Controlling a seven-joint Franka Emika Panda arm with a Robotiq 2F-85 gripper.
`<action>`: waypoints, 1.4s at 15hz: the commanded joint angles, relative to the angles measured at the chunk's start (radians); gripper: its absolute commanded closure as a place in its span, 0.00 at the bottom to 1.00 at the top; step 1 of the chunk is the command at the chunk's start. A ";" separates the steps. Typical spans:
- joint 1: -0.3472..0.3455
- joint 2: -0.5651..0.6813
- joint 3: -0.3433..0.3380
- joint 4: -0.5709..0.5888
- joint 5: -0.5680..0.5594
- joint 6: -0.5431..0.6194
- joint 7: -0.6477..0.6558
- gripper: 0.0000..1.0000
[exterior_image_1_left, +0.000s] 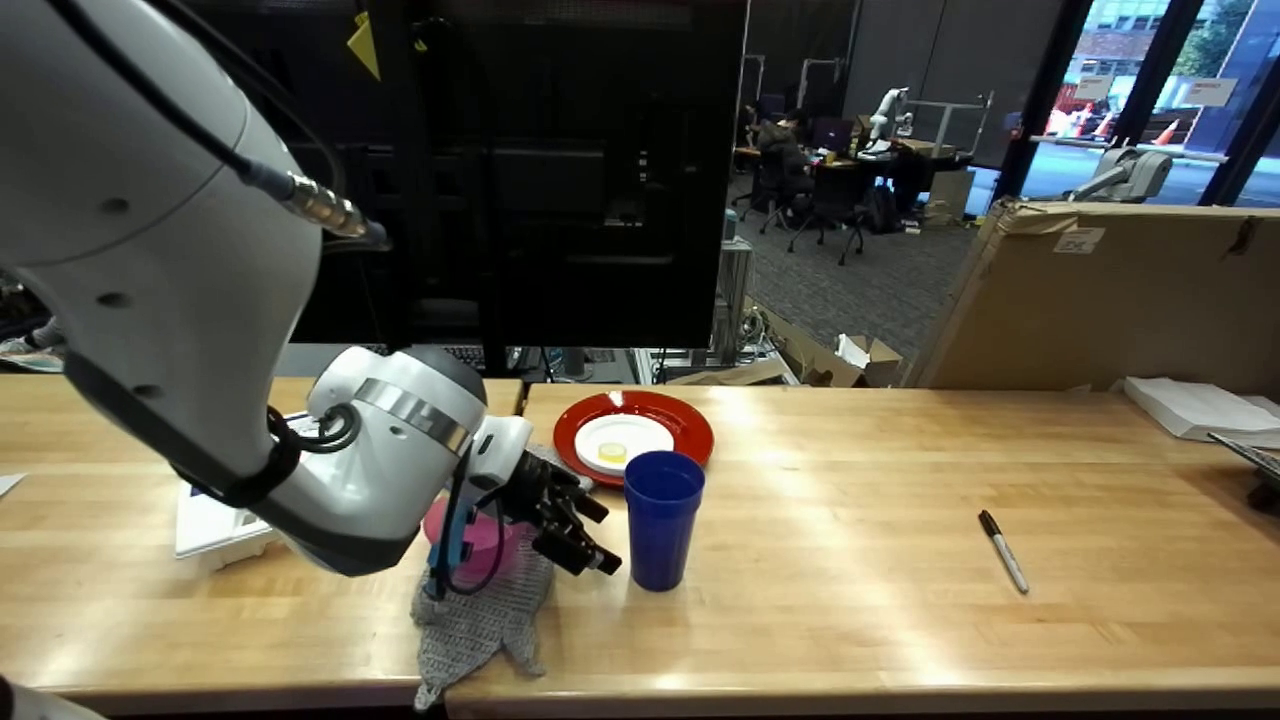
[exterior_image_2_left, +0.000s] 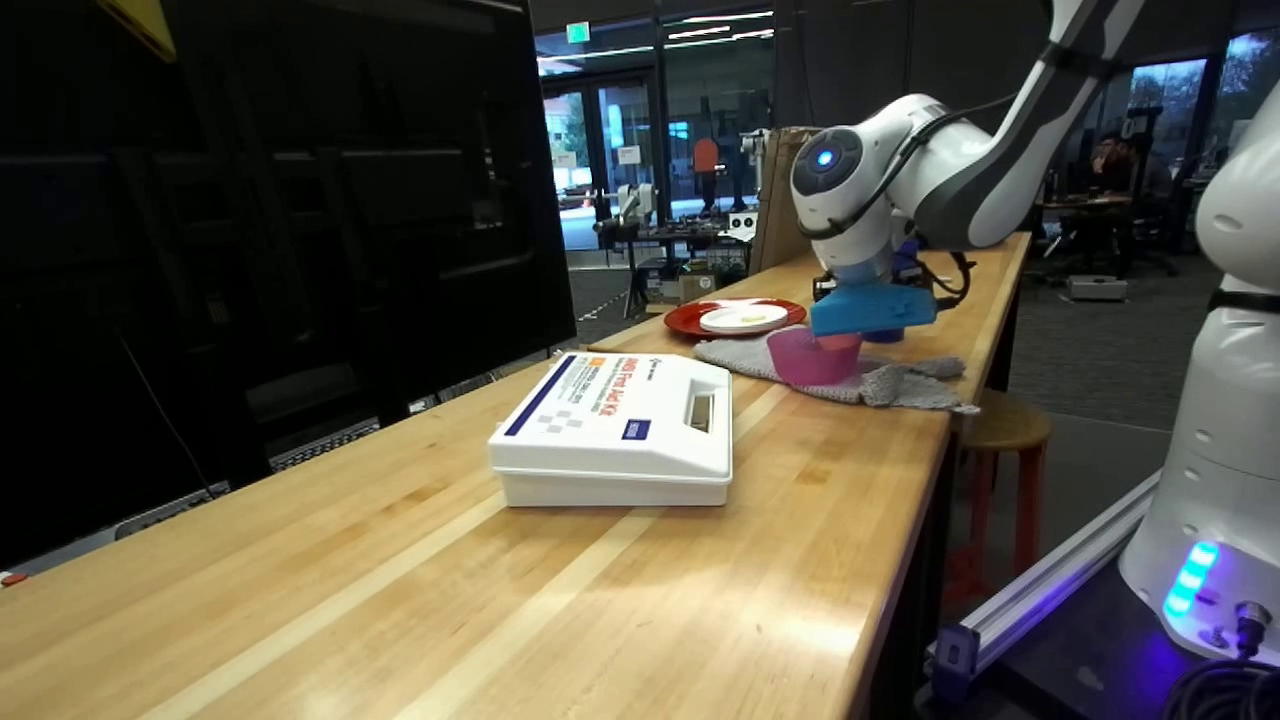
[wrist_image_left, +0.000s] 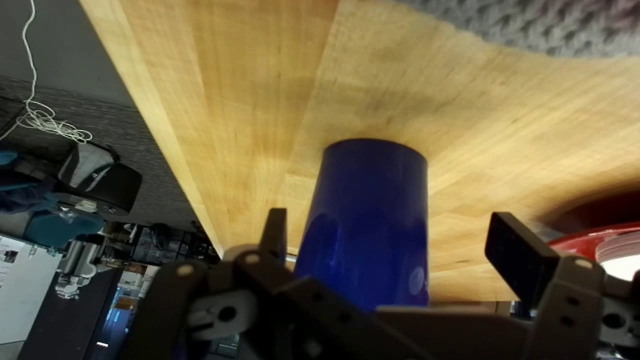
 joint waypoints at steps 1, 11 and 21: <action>0.019 0.022 -0.028 0.000 -0.087 -0.002 0.099 0.00; 0.025 0.128 -0.062 0.012 -0.217 0.002 0.086 0.00; 0.052 0.135 -0.051 0.025 -0.193 -0.023 -0.009 0.00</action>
